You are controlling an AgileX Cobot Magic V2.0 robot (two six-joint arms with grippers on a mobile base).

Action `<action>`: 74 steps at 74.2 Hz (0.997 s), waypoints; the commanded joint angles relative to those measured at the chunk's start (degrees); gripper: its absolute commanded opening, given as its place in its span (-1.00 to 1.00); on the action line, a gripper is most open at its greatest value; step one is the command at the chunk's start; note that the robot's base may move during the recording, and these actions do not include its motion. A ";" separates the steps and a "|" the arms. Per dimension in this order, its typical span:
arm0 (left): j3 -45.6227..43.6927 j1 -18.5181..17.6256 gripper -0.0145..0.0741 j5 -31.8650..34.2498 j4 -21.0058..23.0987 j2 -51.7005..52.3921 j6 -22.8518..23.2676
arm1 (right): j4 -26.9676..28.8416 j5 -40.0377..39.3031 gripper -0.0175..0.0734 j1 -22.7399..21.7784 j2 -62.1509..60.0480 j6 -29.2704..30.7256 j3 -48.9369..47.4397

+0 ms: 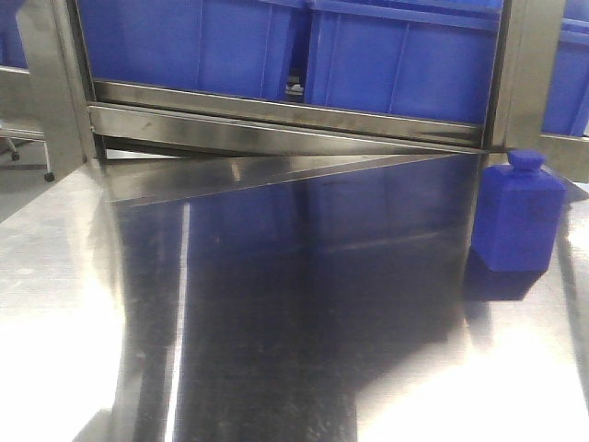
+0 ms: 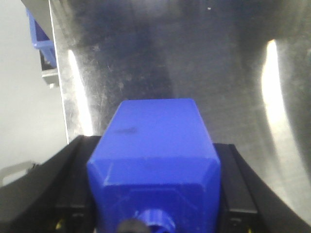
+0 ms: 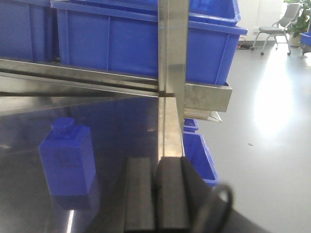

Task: Pick and sort blue part to right shelf

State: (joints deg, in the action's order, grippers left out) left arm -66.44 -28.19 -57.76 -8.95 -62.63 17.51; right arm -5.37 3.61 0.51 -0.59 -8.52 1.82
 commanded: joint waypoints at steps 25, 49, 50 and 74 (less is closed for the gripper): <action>21.27 -0.50 -0.09 23.95 -0.23 24.17 0.12 | 0.62 -2.36 -0.48 -0.17 -0.55 -0.38 -7.31; 31.09 -0.50 -0.09 35.42 -0.27 32.51 0.22 | 0.69 3.35 -0.39 2.70 10.98 -0.38 -19.87; 31.27 -0.50 -0.09 35.83 -0.27 32.62 0.22 | 0.69 3.65 -0.33 3.08 12.12 -0.38 -20.47; 31.61 -0.50 -0.09 37.41 -1.32 32.62 0.22 | 0.64 8.80 0.75 16.01 31.04 -0.33 -32.10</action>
State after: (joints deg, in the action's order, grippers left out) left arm -33.16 -28.19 -25.81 -9.57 -29.93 17.51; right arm -4.70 15.45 13.92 25.68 -8.88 -26.05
